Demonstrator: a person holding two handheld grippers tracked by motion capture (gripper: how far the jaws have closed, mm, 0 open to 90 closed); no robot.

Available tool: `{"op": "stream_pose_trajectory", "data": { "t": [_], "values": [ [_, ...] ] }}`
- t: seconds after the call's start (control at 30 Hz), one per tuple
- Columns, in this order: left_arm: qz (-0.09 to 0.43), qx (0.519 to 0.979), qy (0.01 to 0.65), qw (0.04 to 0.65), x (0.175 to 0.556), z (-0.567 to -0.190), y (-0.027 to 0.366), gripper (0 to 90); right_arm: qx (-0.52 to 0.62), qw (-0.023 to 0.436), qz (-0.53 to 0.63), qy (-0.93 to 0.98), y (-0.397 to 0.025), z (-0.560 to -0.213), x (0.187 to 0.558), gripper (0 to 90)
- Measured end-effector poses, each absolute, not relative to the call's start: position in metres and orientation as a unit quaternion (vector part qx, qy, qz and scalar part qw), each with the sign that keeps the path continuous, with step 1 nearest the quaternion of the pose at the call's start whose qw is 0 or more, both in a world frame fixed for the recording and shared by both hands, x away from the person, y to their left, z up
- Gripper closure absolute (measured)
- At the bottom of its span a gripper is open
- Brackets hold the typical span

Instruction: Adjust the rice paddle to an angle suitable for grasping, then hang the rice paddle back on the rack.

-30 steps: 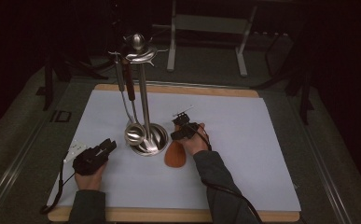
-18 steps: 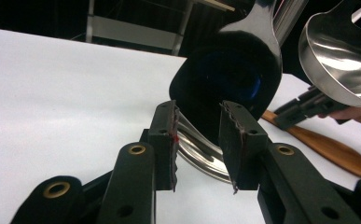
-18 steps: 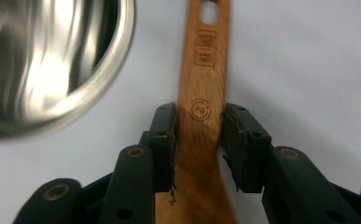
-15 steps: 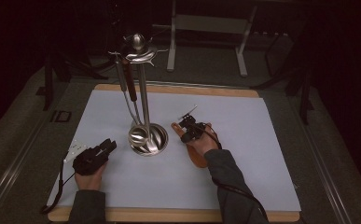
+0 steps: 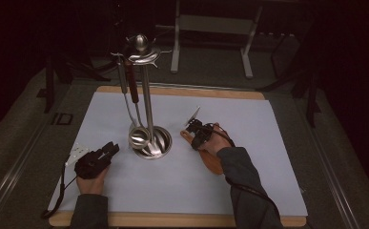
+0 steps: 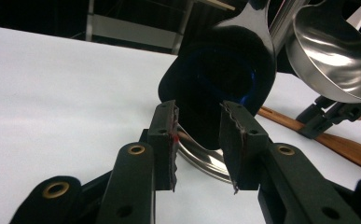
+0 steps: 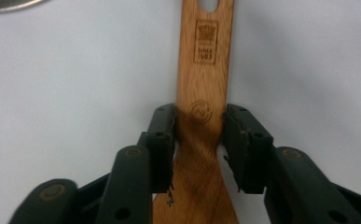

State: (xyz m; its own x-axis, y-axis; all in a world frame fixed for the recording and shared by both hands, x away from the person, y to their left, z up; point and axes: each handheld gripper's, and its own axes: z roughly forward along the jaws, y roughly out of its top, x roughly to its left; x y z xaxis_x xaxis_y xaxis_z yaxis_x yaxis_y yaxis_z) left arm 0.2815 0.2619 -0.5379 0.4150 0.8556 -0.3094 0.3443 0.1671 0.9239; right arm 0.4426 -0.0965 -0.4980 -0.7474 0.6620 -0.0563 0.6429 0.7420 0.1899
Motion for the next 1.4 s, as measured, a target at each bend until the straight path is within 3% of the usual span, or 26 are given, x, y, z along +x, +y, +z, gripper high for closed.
{"op": "stream_pose_trajectory", "data": {
  "t": [0.27, 0.4, 1.4],
  "values": [
    [0.219, 0.607, 0.494, 0.582, 0.281, -0.538, 0.262, 66.7, 0.371, 0.036, 0.073, 0.925, -0.093, -0.498, 0.450, 63.0],
    [0.218, 0.607, 0.494, 0.582, 0.282, -0.538, 0.262, 66.6, 0.361, 0.040, 0.061, 0.930, -0.092, -0.497, 0.449, 66.1],
    [0.217, 0.607, 0.495, 0.582, 0.283, -0.538, 0.262, 66.4, 0.369, 0.042, 0.106, 0.922, -0.107, -0.495, 0.436, 66.2]
  ]
}}
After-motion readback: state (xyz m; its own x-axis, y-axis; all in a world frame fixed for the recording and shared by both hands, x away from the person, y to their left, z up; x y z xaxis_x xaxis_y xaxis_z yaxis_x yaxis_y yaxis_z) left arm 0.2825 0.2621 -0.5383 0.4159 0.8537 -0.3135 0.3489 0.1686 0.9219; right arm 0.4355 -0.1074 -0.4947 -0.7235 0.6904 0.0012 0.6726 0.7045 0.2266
